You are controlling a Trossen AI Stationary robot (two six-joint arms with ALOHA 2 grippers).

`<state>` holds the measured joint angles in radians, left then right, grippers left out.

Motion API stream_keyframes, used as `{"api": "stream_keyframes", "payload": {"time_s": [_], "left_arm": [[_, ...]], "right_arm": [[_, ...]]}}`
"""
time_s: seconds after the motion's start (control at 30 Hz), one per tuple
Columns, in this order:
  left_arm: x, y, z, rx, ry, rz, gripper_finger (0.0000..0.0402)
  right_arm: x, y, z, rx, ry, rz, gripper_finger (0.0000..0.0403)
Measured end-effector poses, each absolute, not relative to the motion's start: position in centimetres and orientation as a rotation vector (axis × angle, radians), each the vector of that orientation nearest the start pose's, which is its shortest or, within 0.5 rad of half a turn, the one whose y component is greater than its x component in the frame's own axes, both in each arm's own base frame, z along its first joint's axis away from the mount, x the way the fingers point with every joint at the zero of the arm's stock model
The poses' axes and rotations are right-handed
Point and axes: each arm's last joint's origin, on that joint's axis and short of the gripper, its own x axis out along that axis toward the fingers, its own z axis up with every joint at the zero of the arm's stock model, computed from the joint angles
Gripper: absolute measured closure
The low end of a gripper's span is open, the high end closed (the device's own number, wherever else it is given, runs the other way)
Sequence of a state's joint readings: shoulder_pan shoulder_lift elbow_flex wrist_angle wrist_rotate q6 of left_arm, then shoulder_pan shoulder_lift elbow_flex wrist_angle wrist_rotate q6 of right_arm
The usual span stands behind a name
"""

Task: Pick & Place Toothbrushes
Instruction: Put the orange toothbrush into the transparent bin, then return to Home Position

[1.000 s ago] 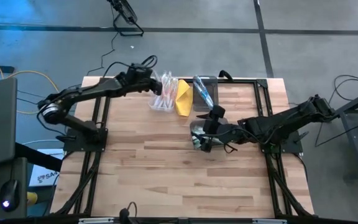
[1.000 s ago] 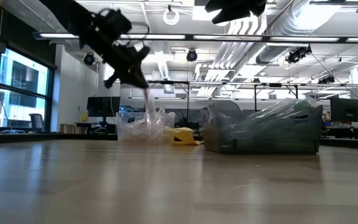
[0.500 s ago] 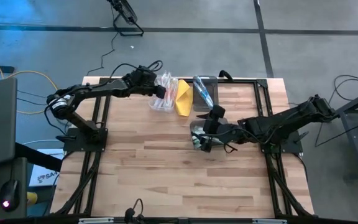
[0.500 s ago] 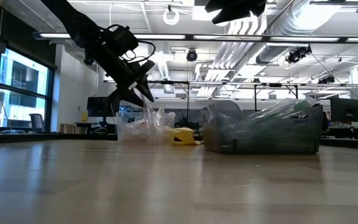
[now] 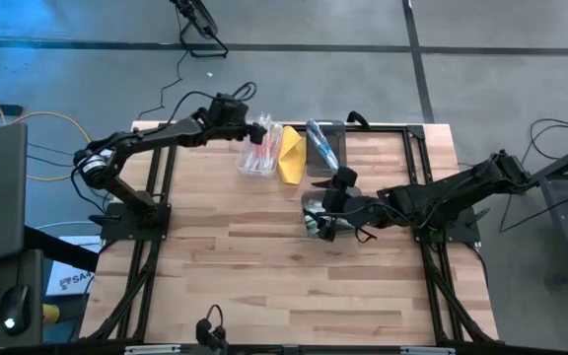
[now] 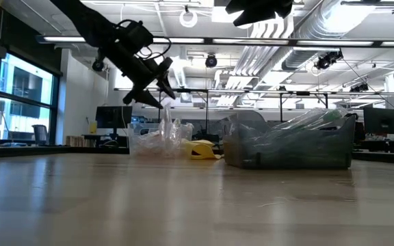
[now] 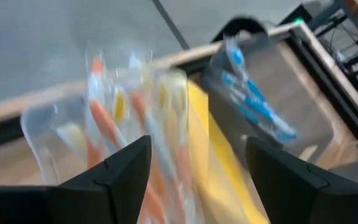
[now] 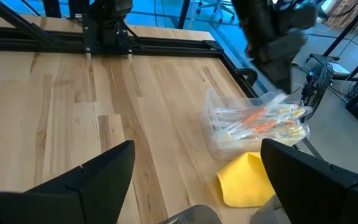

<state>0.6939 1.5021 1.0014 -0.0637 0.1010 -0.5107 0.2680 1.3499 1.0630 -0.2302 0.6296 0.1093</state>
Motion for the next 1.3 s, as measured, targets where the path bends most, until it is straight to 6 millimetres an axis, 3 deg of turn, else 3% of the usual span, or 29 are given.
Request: {"api": "stream_keyframes", "payload": {"time_s": [0.23,0.43,0.57,0.7,1.0,1.13,1.3], "left_arm": [[25.0,22.0,27.1,-0.687,0.334,0.757,0.0147],[25.2,21.5,27.4,-0.713,0.387,0.602,0.0152],[24.9,21.2,26.7,-0.749,0.468,0.613,0.0184],[24.9,20.6,26.3,-0.734,0.536,0.600,0.0240],[27.5,16.8,26.4,-0.500,0.613,0.499,0.0392],[28.1,13.7,27.8,-0.334,0.602,0.484,0.0394],[27.1,9.5,29.0,-0.221,0.558,0.437,0.0399]], "right_arm": [[28.7,6.1,30.4,-0.128,0.451,-0.376,0.0062],[28.7,6.1,30.4,-0.128,0.451,-0.376,0.0070],[28.8,5.8,30.4,-0.125,0.452,-0.382,0.0115],[28.9,5.5,30.4,-0.119,0.452,-0.396,0.0188],[28.8,5.1,30.4,-0.119,0.462,-0.410,0.0382],[27.6,6.1,30.8,-0.134,0.468,-0.427,0.0399],[24.6,7.4,31.9,-0.144,0.474,-0.457,0.0401]]}}
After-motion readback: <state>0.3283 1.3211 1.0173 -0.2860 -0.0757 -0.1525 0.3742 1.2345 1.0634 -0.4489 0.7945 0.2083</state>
